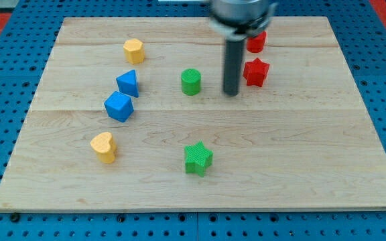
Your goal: Move the green circle vertically above the green star
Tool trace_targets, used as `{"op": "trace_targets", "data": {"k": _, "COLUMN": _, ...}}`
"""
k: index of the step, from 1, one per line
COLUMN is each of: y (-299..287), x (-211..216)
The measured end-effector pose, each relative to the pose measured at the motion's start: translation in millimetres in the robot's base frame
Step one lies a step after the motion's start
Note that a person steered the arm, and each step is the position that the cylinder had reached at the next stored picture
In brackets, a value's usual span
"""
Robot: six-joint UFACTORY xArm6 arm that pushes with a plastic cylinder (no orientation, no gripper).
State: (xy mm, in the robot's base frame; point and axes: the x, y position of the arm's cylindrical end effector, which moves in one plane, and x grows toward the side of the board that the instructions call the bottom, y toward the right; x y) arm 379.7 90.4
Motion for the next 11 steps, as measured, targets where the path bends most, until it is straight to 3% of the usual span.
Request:
{"op": "trace_targets", "data": {"k": 1, "y": -36.0, "x": -42.4}}
{"op": "trace_targets", "data": {"k": 2, "y": -85.3, "x": -42.4}}
{"op": "trace_targets", "data": {"k": 3, "y": -76.4, "x": -4.6}}
{"op": "trace_targets", "data": {"k": 4, "y": -23.0, "x": 59.3}}
{"op": "trace_targets", "data": {"k": 5, "y": 0.8, "x": 22.8}}
{"op": "trace_targets", "data": {"k": 6, "y": -15.5, "x": -34.7}}
{"op": "trace_targets", "data": {"k": 7, "y": -60.9, "x": -30.8}}
{"op": "trace_targets", "data": {"k": 11, "y": -133.2, "x": 50.4}}
